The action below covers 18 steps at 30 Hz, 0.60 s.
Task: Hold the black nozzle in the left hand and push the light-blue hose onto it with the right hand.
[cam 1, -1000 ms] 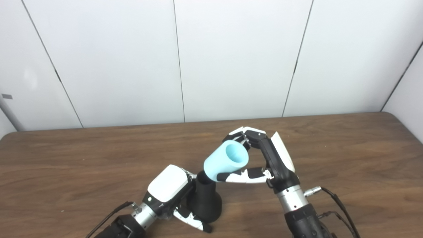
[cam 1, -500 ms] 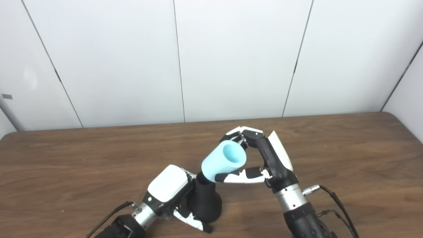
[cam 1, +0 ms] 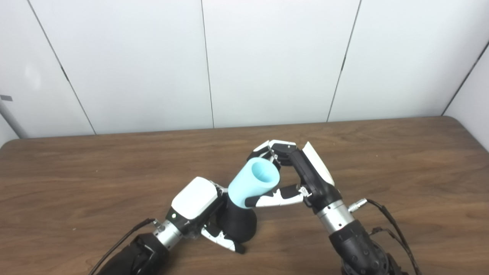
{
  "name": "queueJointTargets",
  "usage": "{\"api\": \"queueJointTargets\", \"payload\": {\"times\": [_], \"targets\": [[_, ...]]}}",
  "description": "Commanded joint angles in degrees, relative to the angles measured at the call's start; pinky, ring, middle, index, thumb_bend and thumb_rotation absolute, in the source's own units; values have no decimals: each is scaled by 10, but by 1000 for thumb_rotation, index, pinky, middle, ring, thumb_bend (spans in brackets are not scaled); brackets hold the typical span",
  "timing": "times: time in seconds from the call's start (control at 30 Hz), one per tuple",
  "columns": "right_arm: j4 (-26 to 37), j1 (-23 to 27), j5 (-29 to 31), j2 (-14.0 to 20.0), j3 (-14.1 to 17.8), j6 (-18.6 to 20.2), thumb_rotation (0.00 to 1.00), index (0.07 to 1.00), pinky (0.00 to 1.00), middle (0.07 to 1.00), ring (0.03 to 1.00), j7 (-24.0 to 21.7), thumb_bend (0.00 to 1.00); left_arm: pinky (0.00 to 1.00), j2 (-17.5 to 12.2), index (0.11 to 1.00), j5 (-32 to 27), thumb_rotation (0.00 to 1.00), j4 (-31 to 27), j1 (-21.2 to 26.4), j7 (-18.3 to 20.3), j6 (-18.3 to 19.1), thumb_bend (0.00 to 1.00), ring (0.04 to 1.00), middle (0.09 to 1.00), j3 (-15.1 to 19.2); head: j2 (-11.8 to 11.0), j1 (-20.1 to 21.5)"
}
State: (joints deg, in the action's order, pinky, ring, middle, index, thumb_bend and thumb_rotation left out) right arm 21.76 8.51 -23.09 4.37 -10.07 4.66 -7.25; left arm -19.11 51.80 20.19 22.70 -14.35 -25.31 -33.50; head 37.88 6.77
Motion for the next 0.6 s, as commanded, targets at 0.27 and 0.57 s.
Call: {"api": "queueJointTargets", "payload": {"times": [0.27, 0.57], "targets": [[34, 25, -13, 9, -8, 16, 0, 537, 154, 450, 224, -17, 518, 112, 25, 483, 3, 41, 59, -80, 21, -2, 518, 165, 242, -38, 0, 0], [30, 37, -41, 14, -23, 10, 0, 540, 209, 442, 291, -26, 517, 116, 27, 483, 3, 41, 56, -83, 25, 3, 518, 166, 243, -38, -1, -1]]}}
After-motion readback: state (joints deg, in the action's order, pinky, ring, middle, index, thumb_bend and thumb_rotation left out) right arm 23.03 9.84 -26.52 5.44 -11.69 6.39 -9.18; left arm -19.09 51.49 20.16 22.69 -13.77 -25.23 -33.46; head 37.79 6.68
